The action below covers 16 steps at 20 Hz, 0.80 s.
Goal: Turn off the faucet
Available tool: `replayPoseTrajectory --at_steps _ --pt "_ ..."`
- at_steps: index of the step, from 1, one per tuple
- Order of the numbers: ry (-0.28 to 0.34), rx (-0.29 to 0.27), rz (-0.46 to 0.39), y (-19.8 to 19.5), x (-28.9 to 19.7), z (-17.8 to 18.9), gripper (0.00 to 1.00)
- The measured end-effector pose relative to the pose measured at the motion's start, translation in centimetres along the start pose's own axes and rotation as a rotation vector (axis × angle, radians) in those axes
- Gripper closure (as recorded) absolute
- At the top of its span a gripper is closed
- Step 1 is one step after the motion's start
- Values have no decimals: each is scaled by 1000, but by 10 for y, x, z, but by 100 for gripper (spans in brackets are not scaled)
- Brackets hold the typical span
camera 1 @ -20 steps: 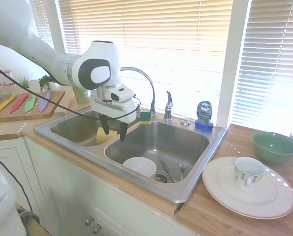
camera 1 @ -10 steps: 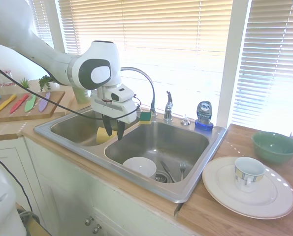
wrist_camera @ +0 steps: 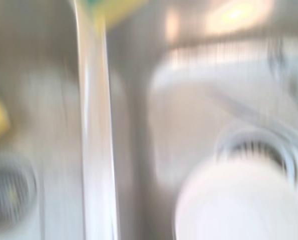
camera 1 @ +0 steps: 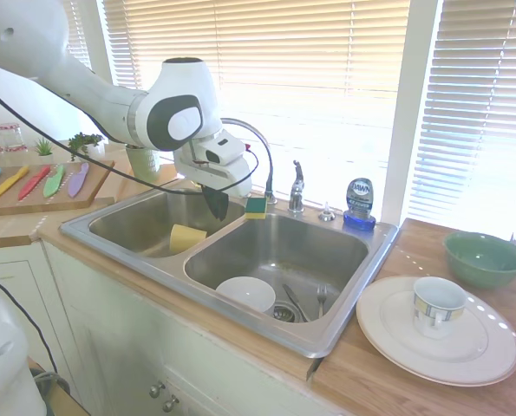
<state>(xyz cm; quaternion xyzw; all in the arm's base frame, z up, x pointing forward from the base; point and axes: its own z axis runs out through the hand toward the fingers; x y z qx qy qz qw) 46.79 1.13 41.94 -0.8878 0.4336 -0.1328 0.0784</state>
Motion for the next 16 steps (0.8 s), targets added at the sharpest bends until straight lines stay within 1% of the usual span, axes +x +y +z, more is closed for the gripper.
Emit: replayPoseTrajectory --at_steps 2,4,10,13,16 --pt "30 43 13 -19 15 -8 100" --pt "46 65 26 -37 29 -12 100" --pt "91 133 78 -93 74 -6 100" --pt "135 146 89 -120 99 -6 100" --pt "149 154 97 -142 123 2 100"
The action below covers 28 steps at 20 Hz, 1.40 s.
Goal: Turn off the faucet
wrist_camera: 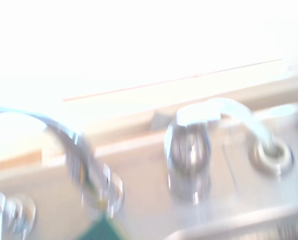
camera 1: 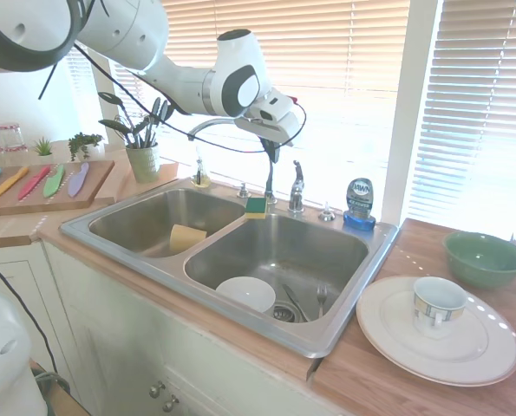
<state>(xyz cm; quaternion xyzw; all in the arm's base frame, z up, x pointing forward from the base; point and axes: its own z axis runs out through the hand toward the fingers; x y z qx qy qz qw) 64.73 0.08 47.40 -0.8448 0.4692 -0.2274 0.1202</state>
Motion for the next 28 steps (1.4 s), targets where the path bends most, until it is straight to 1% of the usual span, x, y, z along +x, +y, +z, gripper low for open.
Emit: replayPoseTrajectory --at_steps 6,8,16,19,21,24,25,28 --pt "-5 -22 12 -41 31 34 100" --pt "-8 -26 12 -48 34 42 100" --pt "-31 -39 30 -53 37 58 100" --pt "-47 -61 28 -51 33 62 100" --pt "-73 -104 26 -47 29 67 100" --pt "-158 -256 20 -27 19 82 100" --pt "-179 -293 18 -22 16 85 100" --pt "-211 -347 6 -18 7 87 100"
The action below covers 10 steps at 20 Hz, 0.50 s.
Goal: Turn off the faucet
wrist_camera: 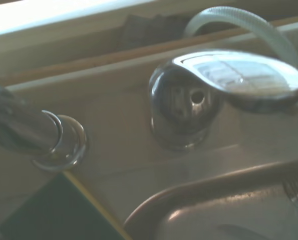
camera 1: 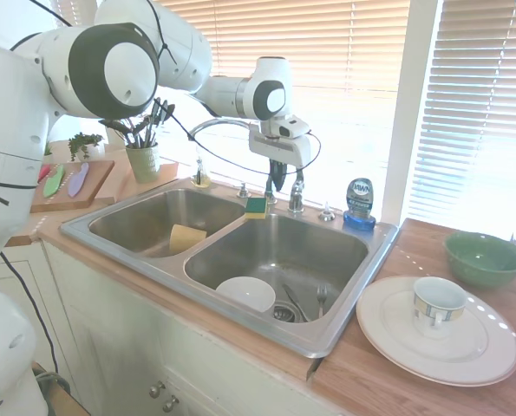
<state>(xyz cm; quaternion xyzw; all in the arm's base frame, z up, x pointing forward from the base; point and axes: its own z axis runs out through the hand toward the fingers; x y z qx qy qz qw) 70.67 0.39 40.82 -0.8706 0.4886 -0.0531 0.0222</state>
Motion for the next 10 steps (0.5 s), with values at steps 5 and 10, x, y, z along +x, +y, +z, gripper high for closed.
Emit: replayPoseTrajectory --at_steps 5,10 --pt "-13 -27 -12 4 -10 -6 100" --pt "38 43 -35 4 -10 -18 100"
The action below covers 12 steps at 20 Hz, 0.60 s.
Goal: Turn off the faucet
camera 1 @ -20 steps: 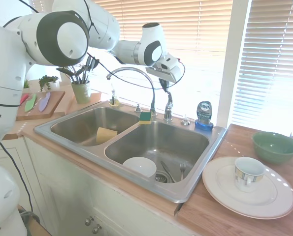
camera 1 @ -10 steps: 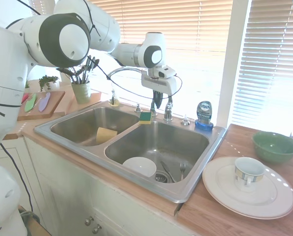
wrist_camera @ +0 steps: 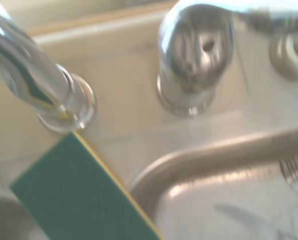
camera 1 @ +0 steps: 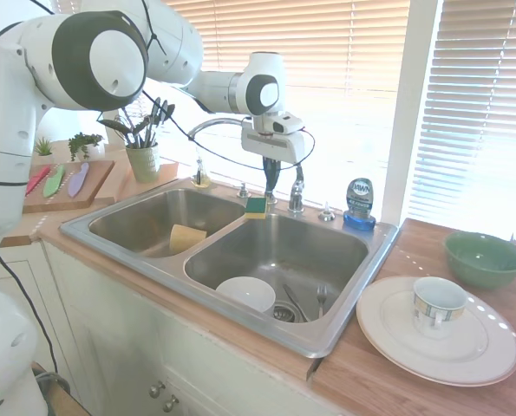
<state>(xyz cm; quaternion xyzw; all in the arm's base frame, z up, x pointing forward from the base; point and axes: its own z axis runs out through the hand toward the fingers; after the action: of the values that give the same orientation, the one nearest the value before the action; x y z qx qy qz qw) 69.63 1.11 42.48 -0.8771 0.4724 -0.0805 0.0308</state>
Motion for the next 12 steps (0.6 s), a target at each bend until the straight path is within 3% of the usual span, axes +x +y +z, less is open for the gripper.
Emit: replayPoseTrajectory --at_steps 5,12 --pt "142 197 -4 -14 13 -25 100" --pt "188 246 25 -35 30 -37 100"
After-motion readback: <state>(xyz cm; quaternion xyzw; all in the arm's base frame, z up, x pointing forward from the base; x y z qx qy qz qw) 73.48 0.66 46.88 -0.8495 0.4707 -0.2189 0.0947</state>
